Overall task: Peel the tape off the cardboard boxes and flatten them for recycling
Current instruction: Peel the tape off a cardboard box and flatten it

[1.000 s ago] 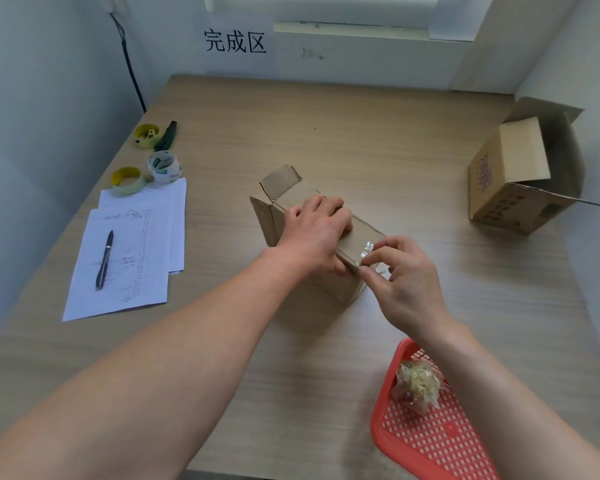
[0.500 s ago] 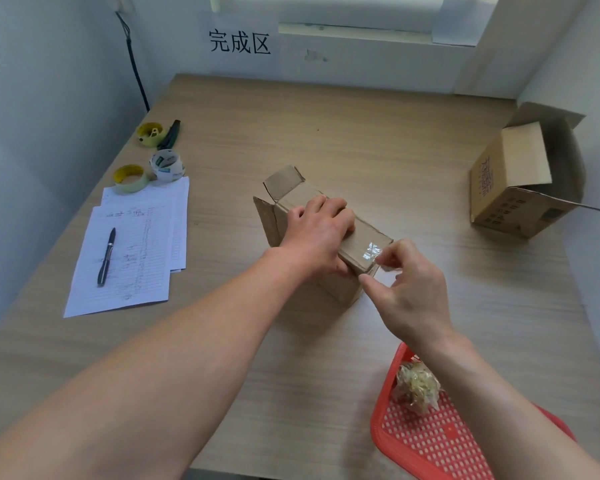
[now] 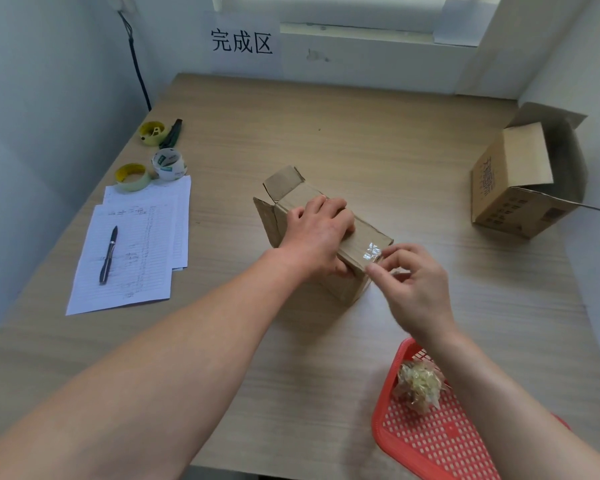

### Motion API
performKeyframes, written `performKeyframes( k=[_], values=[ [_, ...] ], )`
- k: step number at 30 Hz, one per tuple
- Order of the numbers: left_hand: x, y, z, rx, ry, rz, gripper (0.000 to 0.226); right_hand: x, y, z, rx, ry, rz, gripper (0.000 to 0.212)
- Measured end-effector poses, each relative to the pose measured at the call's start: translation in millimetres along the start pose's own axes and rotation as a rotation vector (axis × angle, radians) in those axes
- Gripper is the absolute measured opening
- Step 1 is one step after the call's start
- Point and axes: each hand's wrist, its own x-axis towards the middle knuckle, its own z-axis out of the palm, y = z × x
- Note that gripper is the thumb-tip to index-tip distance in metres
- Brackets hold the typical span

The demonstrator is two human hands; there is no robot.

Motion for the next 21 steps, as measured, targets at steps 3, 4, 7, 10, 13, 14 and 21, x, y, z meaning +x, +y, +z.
performKeyframes(
  k=[3,4,7,10,13,14,21],
  values=[
    [0.7,1.0,0.1,0.002,-0.005,0.002,0.079,9.1,1.1,-3.2,-0.043,0.021,-0.002,0.019],
    [0.7,1.0,-0.1,0.003,-0.007,0.002,0.079,10.5,1.0,-2.0,-0.074,0.012,-0.039,0.019],
    [0.4,0.0,-0.9,0.001,-0.003,0.001,0.077,8.4,1.6,2.0,-0.145,-0.03,-0.152,0.026],
    [1.5,-0.5,-0.1,-0.002,-0.005,0.006,0.076,1.3,4.6,6.8,-0.217,-0.026,-0.268,0.03],
    [2.5,-0.9,0.2,-0.007,-0.008,0.006,0.079,-2.1,7.8,10.5,-0.253,0.019,-0.388,0.027],
    [2.9,-1.1,0.6,-0.01,-0.008,0.006,0.079,-2.1,8.3,10.9,-0.253,0.031,-0.417,0.027],
    [5.5,-1.3,0.5,-0.007,-0.003,0.016,0.079,-4.4,10.7,10.0,0.169,0.011,-0.045,0.029]
  ],
)
